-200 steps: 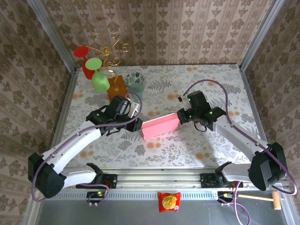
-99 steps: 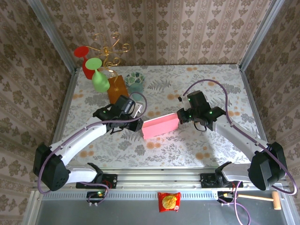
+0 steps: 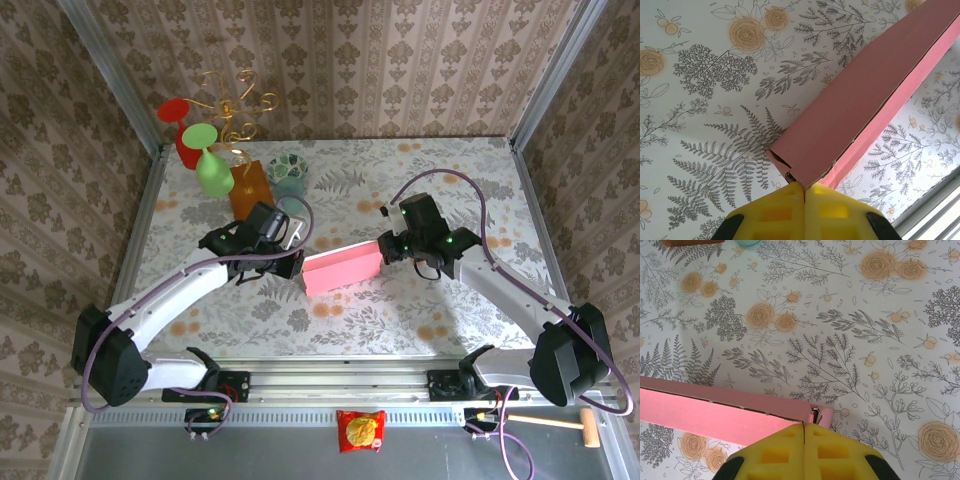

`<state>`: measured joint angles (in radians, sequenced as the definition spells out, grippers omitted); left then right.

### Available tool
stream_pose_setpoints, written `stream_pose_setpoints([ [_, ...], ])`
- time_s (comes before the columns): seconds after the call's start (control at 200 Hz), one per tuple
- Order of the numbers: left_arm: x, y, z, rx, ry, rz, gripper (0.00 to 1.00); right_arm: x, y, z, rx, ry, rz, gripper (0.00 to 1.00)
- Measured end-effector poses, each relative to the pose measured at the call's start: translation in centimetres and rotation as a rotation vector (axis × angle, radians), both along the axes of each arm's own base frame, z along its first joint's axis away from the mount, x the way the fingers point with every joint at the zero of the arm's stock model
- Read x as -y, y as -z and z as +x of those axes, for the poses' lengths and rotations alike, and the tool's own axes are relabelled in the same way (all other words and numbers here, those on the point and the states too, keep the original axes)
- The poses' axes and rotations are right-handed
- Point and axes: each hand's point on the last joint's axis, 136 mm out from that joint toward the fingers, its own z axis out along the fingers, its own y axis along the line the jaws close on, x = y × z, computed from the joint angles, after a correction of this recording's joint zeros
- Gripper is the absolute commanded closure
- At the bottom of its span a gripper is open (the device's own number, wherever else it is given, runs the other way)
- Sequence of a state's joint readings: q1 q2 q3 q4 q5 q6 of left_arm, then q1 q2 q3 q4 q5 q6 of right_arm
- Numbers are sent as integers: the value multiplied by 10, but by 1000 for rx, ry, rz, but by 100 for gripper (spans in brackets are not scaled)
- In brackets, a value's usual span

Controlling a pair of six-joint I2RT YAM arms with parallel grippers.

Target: Fold the paper box

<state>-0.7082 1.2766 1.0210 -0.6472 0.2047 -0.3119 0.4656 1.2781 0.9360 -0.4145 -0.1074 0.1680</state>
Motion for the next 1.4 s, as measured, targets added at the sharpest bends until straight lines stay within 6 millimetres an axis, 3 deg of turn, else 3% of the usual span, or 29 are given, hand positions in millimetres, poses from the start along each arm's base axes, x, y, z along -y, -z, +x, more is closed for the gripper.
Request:
stream_pose_setpoints([
  [0.655,1,0,1,-75,-252,-21,96,-1,-1,0,-5,22,13,100],
  [1.07,-2,1,9,-53,-430,-30,100,-5,-1,0,-3,49,21,100],
  [1.4,0,3,14,21,-477,-86,100,-1,1,-9,39,88,46,100],
])
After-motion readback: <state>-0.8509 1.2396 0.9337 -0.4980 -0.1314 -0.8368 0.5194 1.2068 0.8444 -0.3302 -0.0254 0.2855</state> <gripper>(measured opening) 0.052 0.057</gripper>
